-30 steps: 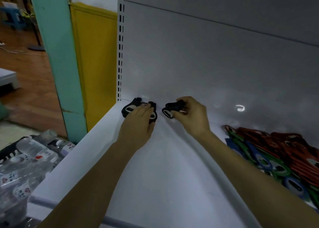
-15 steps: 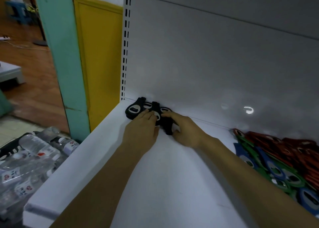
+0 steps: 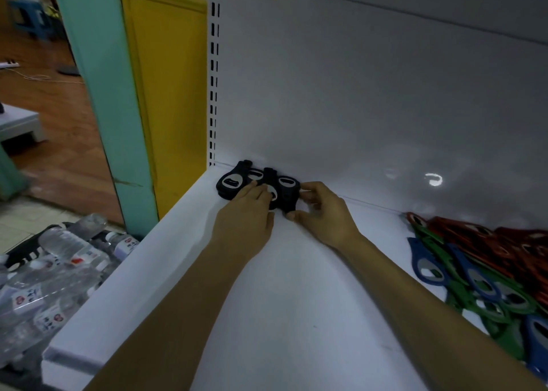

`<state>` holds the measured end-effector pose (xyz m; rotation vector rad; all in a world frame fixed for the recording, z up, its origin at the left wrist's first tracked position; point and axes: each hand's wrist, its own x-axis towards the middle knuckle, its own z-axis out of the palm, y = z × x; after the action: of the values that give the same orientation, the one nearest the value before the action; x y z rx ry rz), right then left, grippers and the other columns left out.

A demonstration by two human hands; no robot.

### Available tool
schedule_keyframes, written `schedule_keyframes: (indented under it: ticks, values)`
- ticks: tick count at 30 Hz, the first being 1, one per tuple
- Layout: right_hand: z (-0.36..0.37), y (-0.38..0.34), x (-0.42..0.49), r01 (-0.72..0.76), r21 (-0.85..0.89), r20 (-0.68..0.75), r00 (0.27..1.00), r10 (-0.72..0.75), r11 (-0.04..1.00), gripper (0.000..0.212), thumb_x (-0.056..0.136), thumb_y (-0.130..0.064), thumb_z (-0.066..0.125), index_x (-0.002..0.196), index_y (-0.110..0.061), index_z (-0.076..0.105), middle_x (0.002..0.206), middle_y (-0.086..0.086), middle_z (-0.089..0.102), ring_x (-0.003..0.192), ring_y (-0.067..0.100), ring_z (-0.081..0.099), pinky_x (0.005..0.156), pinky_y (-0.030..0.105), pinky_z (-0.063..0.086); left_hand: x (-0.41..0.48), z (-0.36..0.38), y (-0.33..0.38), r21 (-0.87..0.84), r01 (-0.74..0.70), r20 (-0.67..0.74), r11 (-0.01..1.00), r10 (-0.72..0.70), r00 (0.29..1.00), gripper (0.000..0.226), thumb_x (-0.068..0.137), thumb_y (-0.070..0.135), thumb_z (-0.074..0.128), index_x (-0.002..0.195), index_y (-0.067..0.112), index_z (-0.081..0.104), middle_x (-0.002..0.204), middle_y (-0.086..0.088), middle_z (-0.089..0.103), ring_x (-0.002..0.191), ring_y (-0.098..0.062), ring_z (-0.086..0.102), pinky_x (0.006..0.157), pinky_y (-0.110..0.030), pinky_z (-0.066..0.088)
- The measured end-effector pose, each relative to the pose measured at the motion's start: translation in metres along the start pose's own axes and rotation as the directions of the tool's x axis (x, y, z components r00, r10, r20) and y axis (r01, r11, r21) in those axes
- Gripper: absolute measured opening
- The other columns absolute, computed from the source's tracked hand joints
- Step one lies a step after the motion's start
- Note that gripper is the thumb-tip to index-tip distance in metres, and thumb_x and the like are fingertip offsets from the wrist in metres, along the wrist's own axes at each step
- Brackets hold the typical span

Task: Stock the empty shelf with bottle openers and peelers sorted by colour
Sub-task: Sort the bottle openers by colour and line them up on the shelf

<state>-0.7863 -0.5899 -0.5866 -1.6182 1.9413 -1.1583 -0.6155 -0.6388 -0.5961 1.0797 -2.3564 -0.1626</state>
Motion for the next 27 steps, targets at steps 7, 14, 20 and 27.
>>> schedule_keyframes:
  ticks: [7,14,20,27]
  values:
    - [0.009,-0.003,0.003,0.036,-0.021,-0.01,0.999,-0.037,0.999,0.062,0.071,-0.02,0.083,0.126,-0.013,0.055,0.116,-0.006,0.06,0.101,0.001,0.051,0.074,-0.008,0.031,0.0,0.001,0.0,-0.035,-0.006,-0.038,0.999,0.005,0.999,0.042,0.099,0.027,0.041,0.135,0.008,0.045,0.143,-0.005,0.044,0.139,-0.015,0.027,0.109,-0.021,0.023]
    - [0.009,-0.01,0.0,0.057,-0.013,-0.014,0.998,-0.057,0.998,0.056,0.081,-0.036,0.072,0.132,-0.028,0.049,0.118,-0.018,0.051,0.108,-0.001,0.047,0.091,0.011,0.035,0.001,-0.002,0.002,0.04,-0.059,-0.031,0.997,0.061,0.998,0.042,0.097,0.021,0.042,0.138,0.009,0.043,0.144,-0.006,0.043,0.138,-0.018,0.03,0.115,-0.029,0.019]
    - [-0.007,-0.013,-0.004,-0.048,0.127,-0.078,0.995,0.059,0.991,0.047,0.089,-0.043,0.061,0.13,-0.023,0.05,0.122,-0.011,0.054,0.114,0.005,0.05,0.089,0.012,0.037,-0.011,-0.016,0.021,0.005,-0.192,-0.074,0.981,0.192,0.979,0.041,0.09,0.01,0.056,0.131,0.003,0.052,0.134,-0.014,0.053,0.129,-0.029,0.045,0.11,-0.041,0.03]
    - [-0.087,-0.007,-0.042,0.036,-0.115,-0.326,0.942,-0.072,0.993,0.033,0.093,-0.024,0.058,0.125,-0.013,0.057,0.125,0.0,0.057,0.108,0.004,0.047,0.089,0.009,0.032,-0.015,-0.009,0.077,0.054,-0.354,0.052,0.934,0.351,0.935,0.059,0.099,0.04,0.034,0.15,0.016,0.015,0.157,-0.001,0.015,0.145,-0.017,0.013,0.116,-0.031,0.006]
